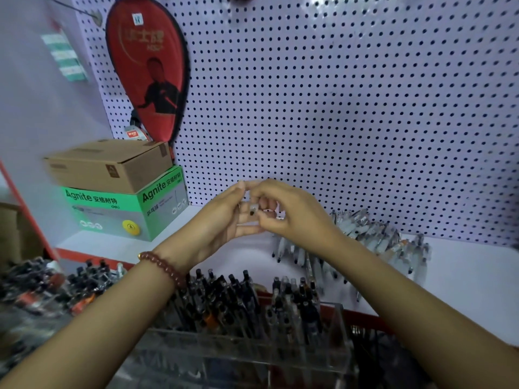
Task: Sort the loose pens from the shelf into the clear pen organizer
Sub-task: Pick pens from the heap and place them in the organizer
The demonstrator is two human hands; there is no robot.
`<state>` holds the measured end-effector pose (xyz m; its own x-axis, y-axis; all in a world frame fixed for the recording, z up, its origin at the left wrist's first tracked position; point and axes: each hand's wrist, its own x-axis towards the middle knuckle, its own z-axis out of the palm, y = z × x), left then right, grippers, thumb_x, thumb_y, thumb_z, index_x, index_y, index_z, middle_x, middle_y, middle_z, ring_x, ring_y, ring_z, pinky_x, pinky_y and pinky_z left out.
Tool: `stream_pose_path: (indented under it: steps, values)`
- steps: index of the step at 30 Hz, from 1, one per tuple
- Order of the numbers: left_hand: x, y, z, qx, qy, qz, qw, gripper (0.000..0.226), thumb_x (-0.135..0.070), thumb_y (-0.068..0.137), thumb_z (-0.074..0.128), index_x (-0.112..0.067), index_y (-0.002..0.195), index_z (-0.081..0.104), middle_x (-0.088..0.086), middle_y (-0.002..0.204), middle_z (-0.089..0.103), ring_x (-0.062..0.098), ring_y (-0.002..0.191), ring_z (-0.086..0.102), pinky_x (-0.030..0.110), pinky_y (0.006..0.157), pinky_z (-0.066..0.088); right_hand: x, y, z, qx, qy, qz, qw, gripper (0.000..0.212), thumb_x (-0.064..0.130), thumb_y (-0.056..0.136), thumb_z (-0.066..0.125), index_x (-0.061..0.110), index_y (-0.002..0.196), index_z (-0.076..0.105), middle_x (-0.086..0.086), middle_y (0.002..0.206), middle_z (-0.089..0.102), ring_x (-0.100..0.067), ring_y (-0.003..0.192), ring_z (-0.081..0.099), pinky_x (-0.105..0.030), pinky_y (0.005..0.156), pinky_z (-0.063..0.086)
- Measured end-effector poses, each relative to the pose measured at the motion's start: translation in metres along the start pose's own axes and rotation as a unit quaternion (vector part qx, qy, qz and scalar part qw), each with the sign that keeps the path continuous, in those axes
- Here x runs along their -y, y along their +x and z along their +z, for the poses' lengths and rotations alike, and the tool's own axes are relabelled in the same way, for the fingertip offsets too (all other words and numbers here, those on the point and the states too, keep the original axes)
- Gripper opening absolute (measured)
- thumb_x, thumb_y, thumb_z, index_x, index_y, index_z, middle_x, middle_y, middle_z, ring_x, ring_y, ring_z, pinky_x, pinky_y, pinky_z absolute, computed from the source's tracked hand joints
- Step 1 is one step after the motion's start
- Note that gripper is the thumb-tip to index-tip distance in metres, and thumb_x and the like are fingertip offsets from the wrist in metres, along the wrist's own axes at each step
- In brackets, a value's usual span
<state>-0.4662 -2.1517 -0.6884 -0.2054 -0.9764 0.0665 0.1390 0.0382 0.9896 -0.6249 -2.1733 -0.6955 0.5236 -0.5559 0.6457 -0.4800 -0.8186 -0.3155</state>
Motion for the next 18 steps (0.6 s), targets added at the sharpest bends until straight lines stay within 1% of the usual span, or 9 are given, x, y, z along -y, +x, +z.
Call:
stream_pose_path:
  steps: [1,3,6,7,9,11,13,15,18]
  values:
    - [0.000,0.001,-0.003,-0.025,-0.003,0.006,1.000,0.033,-0.025,0.105,0.031,-0.013,0.110,0.061,0.006,0.092,0.072,0.018,0.092,0.070,0.031,0.081,0.058,0.000,0.002,0.003,0.010,-0.001,-0.005,1.000,0.017,0.016,0.084,0.058,0.028,0.096,0.056,0.017,0.085,0.053,-0.003,0.079,0.050,-0.029,0.068,0.048]
    - [0.003,0.001,-0.009,-0.076,0.055,0.027,0.995,0.025,-0.013,0.103,0.039,-0.008,0.105,0.063,0.002,0.088,0.070,0.009,0.081,0.069,0.024,0.076,0.058,-0.007,0.006,0.008,0.017,0.017,0.013,1.000,0.019,0.014,0.087,0.059,0.027,0.100,0.058,0.017,0.091,0.058,-0.004,0.089,0.052,-0.027,0.074,0.047]
    - [0.004,0.002,-0.017,-0.145,0.137,0.069,0.977,0.023,-0.004,0.100,0.042,-0.012,0.094,0.063,0.000,0.091,0.064,-0.001,0.068,0.068,0.016,0.062,0.055,-0.034,0.007,0.015,0.034,0.055,0.121,0.991,0.021,0.011,0.092,0.053,0.024,0.108,0.058,0.014,0.096,0.059,-0.008,0.089,0.053,-0.026,0.071,0.041]
    - [0.005,0.003,-0.018,-0.157,0.152,0.083,0.972,0.025,-0.003,0.100,0.042,-0.014,0.091,0.062,0.001,0.092,0.062,-0.002,0.066,0.067,0.014,0.059,0.054,-0.043,0.004,0.018,0.068,0.032,0.157,0.985,0.021,0.013,0.094,0.051,0.023,0.110,0.060,0.013,0.097,0.059,-0.007,0.086,0.053,-0.027,0.073,0.042]
    - [0.007,0.003,-0.018,-0.158,0.187,0.102,0.964,0.028,-0.004,0.101,0.039,-0.017,0.088,0.060,0.001,0.092,0.059,-0.004,0.062,0.065,0.013,0.056,0.051,-0.059,-0.002,0.028,0.178,-0.102,0.182,0.962,0.023,0.021,0.097,0.049,0.024,0.117,0.060,0.007,0.105,0.063,-0.009,0.093,0.056,-0.032,0.085,0.046]
    - [0.009,0.003,-0.017,-0.149,0.210,0.107,0.960,0.029,-0.005,0.102,0.038,-0.019,0.089,0.059,0.000,0.093,0.058,-0.006,0.061,0.063,0.013,0.057,0.050,-0.064,-0.007,0.039,0.282,-0.208,0.175,0.920,0.032,0.033,0.098,0.048,0.027,0.129,0.054,0.000,0.123,0.060,-0.020,0.117,0.048,-0.036,0.099,0.036]
    - [0.010,0.003,-0.017,-0.145,0.214,0.109,0.960,0.029,-0.004,0.102,0.037,-0.019,0.089,0.059,-0.001,0.093,0.059,-0.007,0.061,0.062,0.012,0.057,0.049,-0.064,-0.007,0.049,0.337,-0.251,0.170,0.891,0.040,0.045,0.098,0.044,0.030,0.135,0.048,-0.005,0.136,0.048,-0.025,0.128,0.034,-0.040,0.107,0.023]
    - [0.010,0.004,-0.018,-0.148,0.209,0.111,0.960,0.029,-0.003,0.102,0.037,-0.019,0.089,0.059,-0.001,0.093,0.059,-0.006,0.061,0.062,0.012,0.057,0.048,-0.063,-0.005,0.053,0.338,-0.274,0.161,0.886,0.041,0.051,0.097,0.042,0.031,0.131,0.051,-0.006,0.136,0.046,-0.026,0.127,0.032,-0.041,0.106,0.020]
    - [0.011,0.005,-0.018,-0.146,0.217,0.110,0.959,0.030,-0.003,0.101,0.038,-0.019,0.087,0.059,-0.002,0.092,0.059,-0.006,0.061,0.063,0.014,0.059,0.048,-0.064,-0.002,0.058,0.319,-0.264,0.163,0.895,0.035,0.053,0.092,0.050,0.027,0.113,0.058,-0.003,0.118,0.053,-0.023,0.117,0.036,-0.038,0.099,0.020]
